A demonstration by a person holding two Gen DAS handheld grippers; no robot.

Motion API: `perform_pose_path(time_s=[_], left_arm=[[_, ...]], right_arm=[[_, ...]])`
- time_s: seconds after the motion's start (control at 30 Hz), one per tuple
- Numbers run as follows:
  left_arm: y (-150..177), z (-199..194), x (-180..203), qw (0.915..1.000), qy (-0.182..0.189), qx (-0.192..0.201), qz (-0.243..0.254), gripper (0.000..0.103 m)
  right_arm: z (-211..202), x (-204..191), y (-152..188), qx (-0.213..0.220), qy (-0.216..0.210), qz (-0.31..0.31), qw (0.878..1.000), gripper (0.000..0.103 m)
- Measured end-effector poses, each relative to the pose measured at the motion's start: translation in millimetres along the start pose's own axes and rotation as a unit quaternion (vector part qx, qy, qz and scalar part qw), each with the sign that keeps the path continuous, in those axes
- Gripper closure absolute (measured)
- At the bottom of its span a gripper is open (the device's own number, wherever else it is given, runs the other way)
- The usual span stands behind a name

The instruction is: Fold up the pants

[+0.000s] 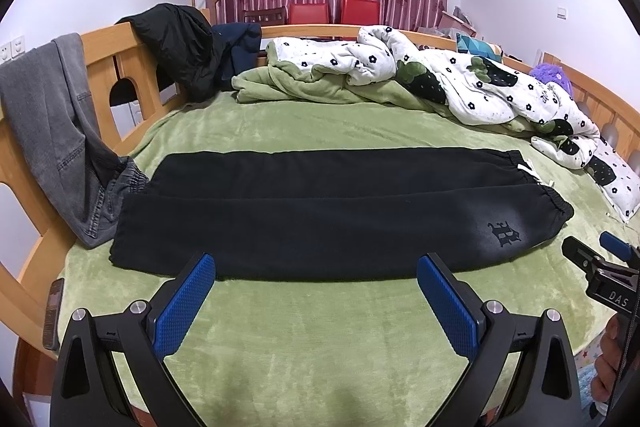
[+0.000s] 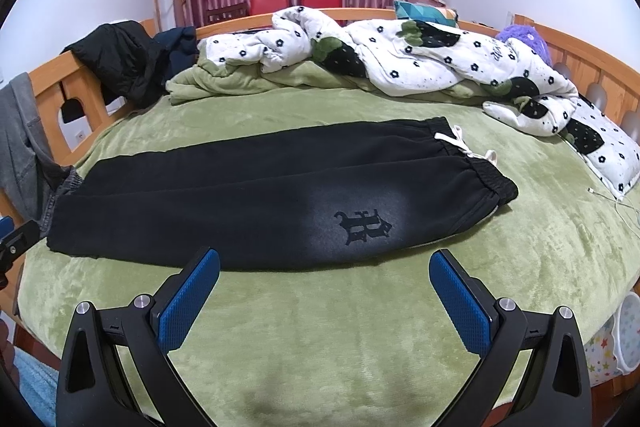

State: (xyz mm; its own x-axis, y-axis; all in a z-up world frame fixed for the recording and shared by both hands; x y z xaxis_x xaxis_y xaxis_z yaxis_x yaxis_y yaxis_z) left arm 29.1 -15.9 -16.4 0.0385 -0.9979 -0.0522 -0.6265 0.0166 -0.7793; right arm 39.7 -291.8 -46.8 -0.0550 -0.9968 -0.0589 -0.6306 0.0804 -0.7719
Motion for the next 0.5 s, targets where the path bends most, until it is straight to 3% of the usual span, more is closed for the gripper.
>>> perform_pose_path(time_s=[0.13, 0.27, 0.4, 0.5], left_arm=[[2, -3, -13, 0.9999, -0.017, 0.002, -0.003, 0.001], [10, 12, -33, 0.9995, -0.022, 0.002, -0.022, 0.001], [23, 44, -56, 0.9989, 0.001, -0.002, -0.047, 0.001], [41, 84, -77, 0.9959, 0.008, -0.047, -0.077, 0.002]], right_arm=[[-2, 0, 2, 0.008, 0.019, -0.027, 0.999, 0.000], [12, 23, 22, 0.018, -0.016, 0.012, 1.000, 0.000], [51, 60, 40, -0.023, -0.008, 0.053, 0.998, 0.000], [76, 86, 44, -0.029, -0.005, 0.087, 0.996, 0.004]])
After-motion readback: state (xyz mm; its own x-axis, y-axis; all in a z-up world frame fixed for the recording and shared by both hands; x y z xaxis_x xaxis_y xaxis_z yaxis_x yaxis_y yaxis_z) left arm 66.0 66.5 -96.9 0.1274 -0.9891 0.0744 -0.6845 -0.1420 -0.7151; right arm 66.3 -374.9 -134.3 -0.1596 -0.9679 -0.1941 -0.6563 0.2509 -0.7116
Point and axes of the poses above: each gripper's, at about its wrist camera, not at the fingertips, and z roughly the way its jaws point, x to its right, y to its underside, the point moved 4 cm from there along z, roughly the way its jaws point, and after that the axes turned 2 degrees about -y, right-handed, at the moved point
